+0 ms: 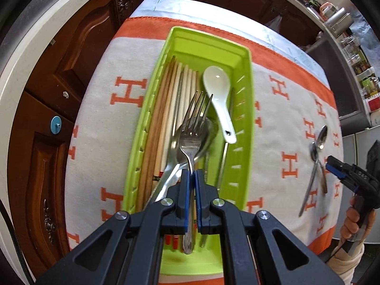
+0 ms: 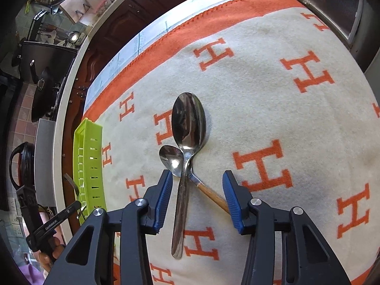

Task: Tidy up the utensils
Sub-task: 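Place the fork in the tray while the right tool grasps a metal spoon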

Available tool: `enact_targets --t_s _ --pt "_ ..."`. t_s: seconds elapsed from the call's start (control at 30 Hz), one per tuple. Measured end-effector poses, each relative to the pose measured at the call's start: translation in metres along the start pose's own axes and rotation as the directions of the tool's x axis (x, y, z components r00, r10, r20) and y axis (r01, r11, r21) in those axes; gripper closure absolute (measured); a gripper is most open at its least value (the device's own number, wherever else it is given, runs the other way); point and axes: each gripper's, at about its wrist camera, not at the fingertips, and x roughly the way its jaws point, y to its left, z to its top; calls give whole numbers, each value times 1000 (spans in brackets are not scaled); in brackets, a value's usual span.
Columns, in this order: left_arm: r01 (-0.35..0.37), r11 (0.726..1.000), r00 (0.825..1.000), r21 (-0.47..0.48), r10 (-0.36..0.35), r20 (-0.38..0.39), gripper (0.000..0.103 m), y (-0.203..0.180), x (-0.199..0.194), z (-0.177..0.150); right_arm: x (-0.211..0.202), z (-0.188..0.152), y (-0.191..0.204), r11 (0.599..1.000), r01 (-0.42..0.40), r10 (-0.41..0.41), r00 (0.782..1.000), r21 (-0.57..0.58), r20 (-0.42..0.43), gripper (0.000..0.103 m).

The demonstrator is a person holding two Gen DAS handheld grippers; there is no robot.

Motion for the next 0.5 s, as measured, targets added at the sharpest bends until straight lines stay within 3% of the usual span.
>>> enact_targets --t_s 0.17,0.3,0.5 --pt "-4 1000 1000 2 4 -21 100 5 12 0 4 -2 12 996 73 -74 997 -59 -22 66" --pt "-7 1000 1000 6 7 -1 77 3 9 -2 12 -4 15 983 141 -146 989 -114 -36 70" --pt "16 1000 1000 13 -17 22 76 -6 -3 -10 13 -3 15 990 107 -111 993 -94 -44 71"
